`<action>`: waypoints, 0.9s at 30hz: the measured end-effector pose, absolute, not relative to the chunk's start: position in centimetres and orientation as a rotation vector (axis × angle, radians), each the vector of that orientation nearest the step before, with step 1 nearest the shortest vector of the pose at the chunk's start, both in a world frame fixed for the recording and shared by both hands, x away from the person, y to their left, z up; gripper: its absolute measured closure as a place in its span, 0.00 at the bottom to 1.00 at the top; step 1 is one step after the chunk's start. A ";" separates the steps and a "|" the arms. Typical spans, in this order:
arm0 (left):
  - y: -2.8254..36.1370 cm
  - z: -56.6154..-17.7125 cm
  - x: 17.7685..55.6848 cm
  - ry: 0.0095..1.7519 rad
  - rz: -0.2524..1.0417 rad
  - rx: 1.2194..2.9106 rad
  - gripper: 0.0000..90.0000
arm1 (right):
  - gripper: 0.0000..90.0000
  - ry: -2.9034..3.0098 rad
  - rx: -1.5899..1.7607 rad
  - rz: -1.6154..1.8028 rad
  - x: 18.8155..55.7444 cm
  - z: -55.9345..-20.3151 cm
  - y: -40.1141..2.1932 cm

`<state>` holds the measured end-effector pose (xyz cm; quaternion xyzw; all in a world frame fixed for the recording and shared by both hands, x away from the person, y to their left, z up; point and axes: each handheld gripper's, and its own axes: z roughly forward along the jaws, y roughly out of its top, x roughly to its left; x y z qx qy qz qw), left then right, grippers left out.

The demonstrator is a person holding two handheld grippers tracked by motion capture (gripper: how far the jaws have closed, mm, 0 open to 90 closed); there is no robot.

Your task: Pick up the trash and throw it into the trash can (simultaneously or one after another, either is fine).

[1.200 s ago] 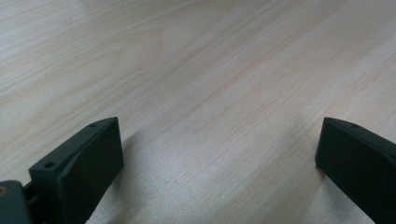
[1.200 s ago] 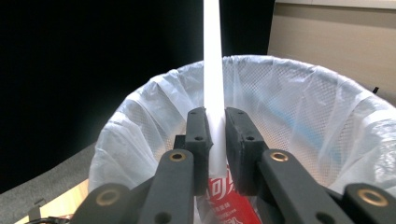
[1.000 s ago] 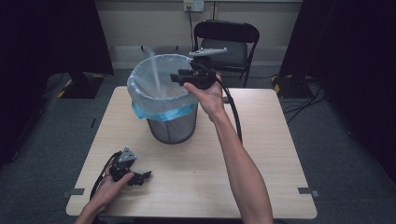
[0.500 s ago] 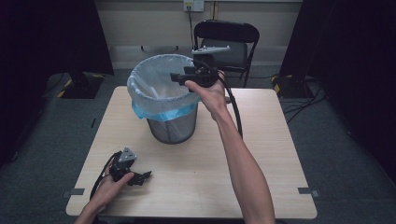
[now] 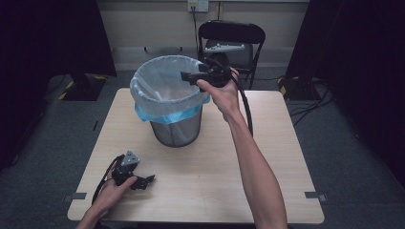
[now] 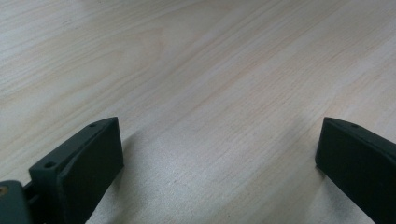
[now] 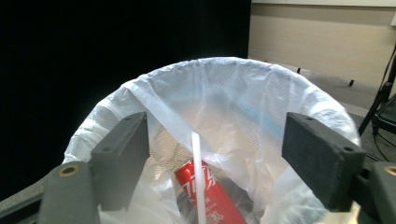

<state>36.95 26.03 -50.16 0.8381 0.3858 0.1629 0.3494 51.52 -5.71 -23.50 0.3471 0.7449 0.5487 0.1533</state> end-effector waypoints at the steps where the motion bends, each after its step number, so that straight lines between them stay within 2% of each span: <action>1: 26.0 -50.2 36.9 1.000 0.422 2.172 0.00 | 0.23 2.136 0.995 1.574 51.5 -23.5 -5.7; 7: 26.0 -50.2 36.9 1.000 0.423 2.171 0.00 | 0.19 2.114 1.015 1.557 51.4 -23.6 -7.0; 27: 26.0 -50.2 36.9 1.000 0.422 2.171 0.00 | 0.18 2.021 1.096 1.498 50.3 -24.3 -12.7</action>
